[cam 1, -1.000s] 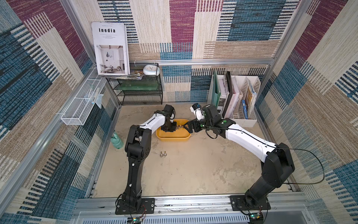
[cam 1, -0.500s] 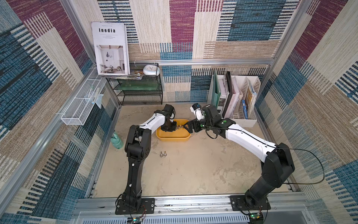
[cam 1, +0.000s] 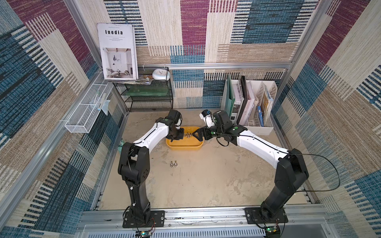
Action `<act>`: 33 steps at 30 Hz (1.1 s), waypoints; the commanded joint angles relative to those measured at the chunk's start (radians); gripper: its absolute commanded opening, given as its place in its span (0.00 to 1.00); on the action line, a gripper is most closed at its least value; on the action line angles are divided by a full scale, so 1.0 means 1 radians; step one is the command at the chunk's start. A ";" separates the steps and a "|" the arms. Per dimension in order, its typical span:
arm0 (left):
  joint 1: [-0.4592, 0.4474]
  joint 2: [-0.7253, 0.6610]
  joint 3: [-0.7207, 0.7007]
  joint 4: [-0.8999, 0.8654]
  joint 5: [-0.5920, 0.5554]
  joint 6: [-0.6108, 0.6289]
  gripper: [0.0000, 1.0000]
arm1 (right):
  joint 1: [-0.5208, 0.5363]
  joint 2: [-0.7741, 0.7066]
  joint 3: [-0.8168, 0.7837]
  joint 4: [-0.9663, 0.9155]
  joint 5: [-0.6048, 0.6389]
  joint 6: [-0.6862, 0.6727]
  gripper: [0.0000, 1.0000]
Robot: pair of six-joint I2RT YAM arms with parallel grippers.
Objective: Take out the wing nut from the storage box
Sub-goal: Pick up the wing nut from the storage box, then place the wing nut at the center of the board.
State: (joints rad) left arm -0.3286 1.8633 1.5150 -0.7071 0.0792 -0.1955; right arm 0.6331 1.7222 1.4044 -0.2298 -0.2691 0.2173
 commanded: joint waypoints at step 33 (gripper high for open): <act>0.007 -0.382 -0.605 0.036 -0.075 -0.198 0.00 | 0.030 0.014 0.001 0.051 -0.117 0.001 0.99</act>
State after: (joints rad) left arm -0.3202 1.4696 0.9020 -0.6605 0.0216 -0.3885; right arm 0.6624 1.7485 1.4097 -0.2073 -0.3965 0.2173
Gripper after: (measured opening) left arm 0.079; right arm 0.990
